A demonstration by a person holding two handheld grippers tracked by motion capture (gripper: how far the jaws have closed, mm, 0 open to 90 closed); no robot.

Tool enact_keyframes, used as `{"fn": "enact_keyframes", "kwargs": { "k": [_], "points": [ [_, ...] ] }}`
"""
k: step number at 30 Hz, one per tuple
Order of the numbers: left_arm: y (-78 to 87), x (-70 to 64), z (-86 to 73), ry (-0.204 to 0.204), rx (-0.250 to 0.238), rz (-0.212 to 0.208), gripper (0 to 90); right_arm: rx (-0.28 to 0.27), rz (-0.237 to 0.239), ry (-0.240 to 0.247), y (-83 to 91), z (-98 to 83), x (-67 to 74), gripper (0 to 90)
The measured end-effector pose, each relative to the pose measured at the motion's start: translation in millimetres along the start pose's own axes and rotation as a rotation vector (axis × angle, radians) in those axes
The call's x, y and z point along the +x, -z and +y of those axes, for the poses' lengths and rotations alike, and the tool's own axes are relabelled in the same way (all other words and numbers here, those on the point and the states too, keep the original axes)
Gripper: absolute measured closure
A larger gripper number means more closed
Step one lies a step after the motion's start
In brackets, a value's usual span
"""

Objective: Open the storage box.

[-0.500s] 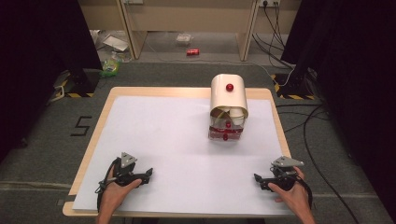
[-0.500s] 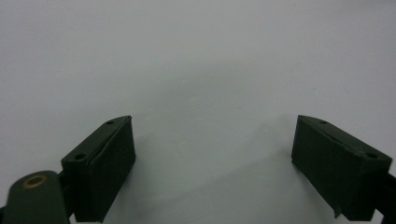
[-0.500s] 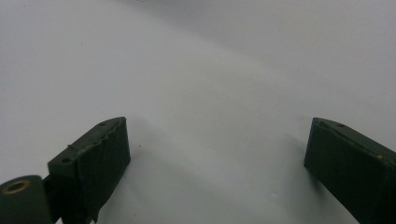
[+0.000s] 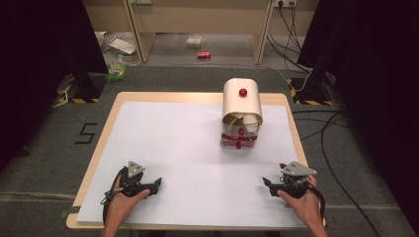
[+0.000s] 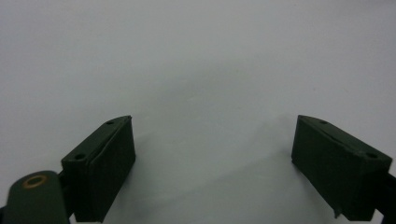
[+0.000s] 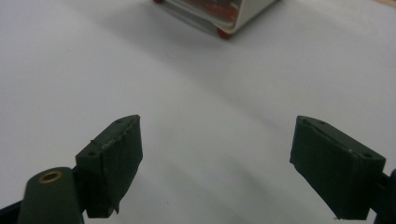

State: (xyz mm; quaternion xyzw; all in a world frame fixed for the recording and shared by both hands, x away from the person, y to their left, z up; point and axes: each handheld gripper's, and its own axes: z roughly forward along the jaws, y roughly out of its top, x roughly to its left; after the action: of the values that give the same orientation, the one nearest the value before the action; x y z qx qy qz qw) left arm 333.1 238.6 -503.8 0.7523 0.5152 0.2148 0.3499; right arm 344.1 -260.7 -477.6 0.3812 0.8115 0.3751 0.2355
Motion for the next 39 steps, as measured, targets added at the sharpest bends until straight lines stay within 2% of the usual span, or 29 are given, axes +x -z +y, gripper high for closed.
{"fn": "enact_keyframes", "kwargs": {
  "k": [2, 3, 5, 9, 14, 16, 19, 27, 33, 39],
  "points": [
    [0.0, 0.0, 0.0, 0.000, 0.000, 0.000, 12.7, -0.009, 0.005, 0.007, -0.8, 2.9, 1.5, 17.7],
    [0.0, 0.1, 0.0, 0.001, 0.000, -0.001, 12.7, -0.033, 0.008, 0.033, -3.3, 9.8, 5.0, 19.5],
    [0.1, 0.2, 0.0, 0.001, 0.001, -0.001, 12.7, -0.048, 0.013, 0.053, -4.3, 15.0, 7.0, 21.0],
    [0.1, 0.2, 0.0, 0.002, 0.000, -0.001, 12.7, -0.085, 0.004, 0.066, -7.0, 24.9, 8.1, 22.3],
    [0.0, 0.2, 0.1, 0.001, 0.001, -0.001, 12.7, -0.131, 0.004, 0.111, -16.1, 40.2, 12.4, 25.7],
    [0.0, 0.2, 0.1, 0.002, 0.000, -0.001, 12.7, -0.135, 0.009, 0.115, -18.0, 42.2, 13.8, 26.2],
    [0.0, 0.2, 0.0, 0.002, 0.000, -0.001, 12.7, -0.155, 0.010, 0.150, -24.4, 50.5, 18.2, 28.1],
    [0.1, 0.3, 0.0, 0.004, -0.001, -0.002, 12.7, -0.180, 0.019, 0.180, -32.2, 61.2, 24.9, 30.2],
    [0.0, 0.3, 0.0, 0.003, -0.001, -0.002, 12.7, -0.208, 0.026, 0.241, -40.2, 71.2, 33.8, 32.6],
    [0.0, 0.3, 0.0, 0.004, -0.001, -0.002, 12.7, -0.218, 0.030, 0.244, -46.1, 75.9, 35.6, 32.6]
  ]
}}
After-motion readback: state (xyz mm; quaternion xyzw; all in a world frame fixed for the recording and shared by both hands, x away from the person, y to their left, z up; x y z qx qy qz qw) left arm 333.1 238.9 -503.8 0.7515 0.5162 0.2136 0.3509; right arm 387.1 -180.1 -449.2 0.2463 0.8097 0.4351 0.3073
